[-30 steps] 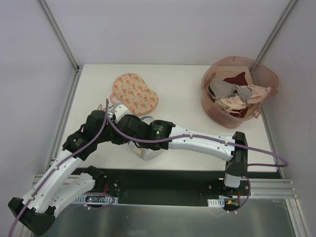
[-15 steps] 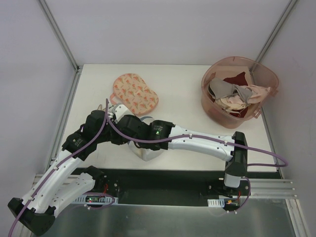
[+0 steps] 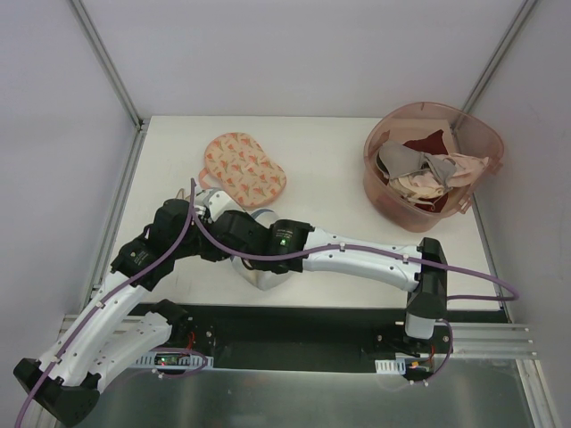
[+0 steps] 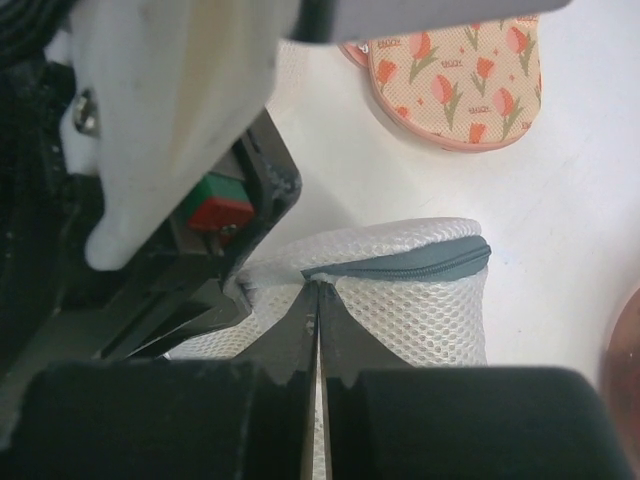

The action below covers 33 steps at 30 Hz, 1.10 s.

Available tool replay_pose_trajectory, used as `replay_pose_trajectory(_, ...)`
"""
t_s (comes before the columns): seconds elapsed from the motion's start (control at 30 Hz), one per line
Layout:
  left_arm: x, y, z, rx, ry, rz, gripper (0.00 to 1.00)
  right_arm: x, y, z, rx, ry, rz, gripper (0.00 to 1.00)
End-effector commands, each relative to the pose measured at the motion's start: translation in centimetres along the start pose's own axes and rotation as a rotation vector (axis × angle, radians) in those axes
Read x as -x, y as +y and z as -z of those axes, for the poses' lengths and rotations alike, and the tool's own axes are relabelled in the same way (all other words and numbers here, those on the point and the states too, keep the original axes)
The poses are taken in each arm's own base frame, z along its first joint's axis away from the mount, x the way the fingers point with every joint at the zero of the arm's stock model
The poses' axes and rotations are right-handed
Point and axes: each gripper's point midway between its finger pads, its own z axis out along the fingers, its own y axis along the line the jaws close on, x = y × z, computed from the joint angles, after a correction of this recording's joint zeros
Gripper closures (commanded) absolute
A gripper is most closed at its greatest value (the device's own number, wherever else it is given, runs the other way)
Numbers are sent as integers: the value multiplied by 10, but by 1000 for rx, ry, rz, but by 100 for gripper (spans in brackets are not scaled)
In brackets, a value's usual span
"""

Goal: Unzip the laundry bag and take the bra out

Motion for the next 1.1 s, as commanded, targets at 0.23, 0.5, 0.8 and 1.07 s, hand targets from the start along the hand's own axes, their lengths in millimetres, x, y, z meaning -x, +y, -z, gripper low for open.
replay_pose_trajectory(0.23, 13, -18, 8, -65, -45, -31, 100, 2, -23, 12, -59, -45, -74, 99)
replay_pose_trajectory(0.5, 14, -21, 9, -80, -44, -38, 100, 3, -53, 14, -32, -67, -216, 99)
replay_pose_trajectory(0.8, 11, -19, 8, -80, -37, -56, 100, 1, -75, 16, -1, -87, -319, 99)
replay_pose_trajectory(1.07, 14, -18, 9, -78, -48, -83, 100, -15, -103, 10, -17, -67, -407, 99)
